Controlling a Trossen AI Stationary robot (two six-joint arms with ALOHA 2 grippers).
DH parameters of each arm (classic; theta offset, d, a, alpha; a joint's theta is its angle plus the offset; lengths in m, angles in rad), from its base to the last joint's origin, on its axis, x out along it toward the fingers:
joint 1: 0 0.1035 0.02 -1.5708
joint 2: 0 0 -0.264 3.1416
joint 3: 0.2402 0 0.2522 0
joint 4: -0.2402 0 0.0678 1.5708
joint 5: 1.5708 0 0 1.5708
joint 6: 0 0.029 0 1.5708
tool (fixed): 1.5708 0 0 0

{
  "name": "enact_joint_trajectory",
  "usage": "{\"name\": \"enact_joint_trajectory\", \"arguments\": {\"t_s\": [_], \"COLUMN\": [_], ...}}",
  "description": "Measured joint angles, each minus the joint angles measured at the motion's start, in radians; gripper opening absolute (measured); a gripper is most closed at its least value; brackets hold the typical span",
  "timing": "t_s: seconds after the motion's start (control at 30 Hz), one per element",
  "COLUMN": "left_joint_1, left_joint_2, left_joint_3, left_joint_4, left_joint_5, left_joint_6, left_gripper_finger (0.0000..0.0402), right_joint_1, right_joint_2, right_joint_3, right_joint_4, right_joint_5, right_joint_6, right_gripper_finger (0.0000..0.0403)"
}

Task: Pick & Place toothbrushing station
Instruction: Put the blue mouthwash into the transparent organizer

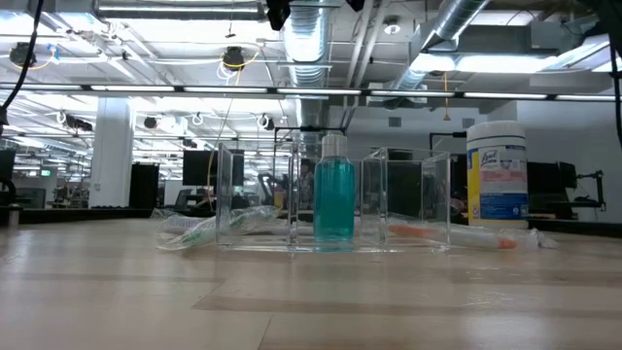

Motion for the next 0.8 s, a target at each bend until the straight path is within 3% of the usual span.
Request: {"name": "enact_joint_trajectory", "arguments": {"t_s": [0.37,0.8], "left_joint_1": [0.003,0.002], "left_joint_2": [0.000,0.000], "left_joint_3": [-0.001,-0.001], "left_joint_4": [-0.021,-0.015], "left_joint_5": [0.006,0.007], "left_joint_6": [0.006,0.005], "left_gripper_finger": [0.0081,0.0081], "right_joint_1": [-0.024,-0.025], "right_joint_2": [-0.013,-0.016], "right_joint_3": [0.019,0.020], "right_joint_4": [-0.022,-0.018], "right_joint_5": [-0.027,-0.043], "right_joint_6": [0.002,-0.001], "right_gripper_finger": [0.0155,0.0134]}}
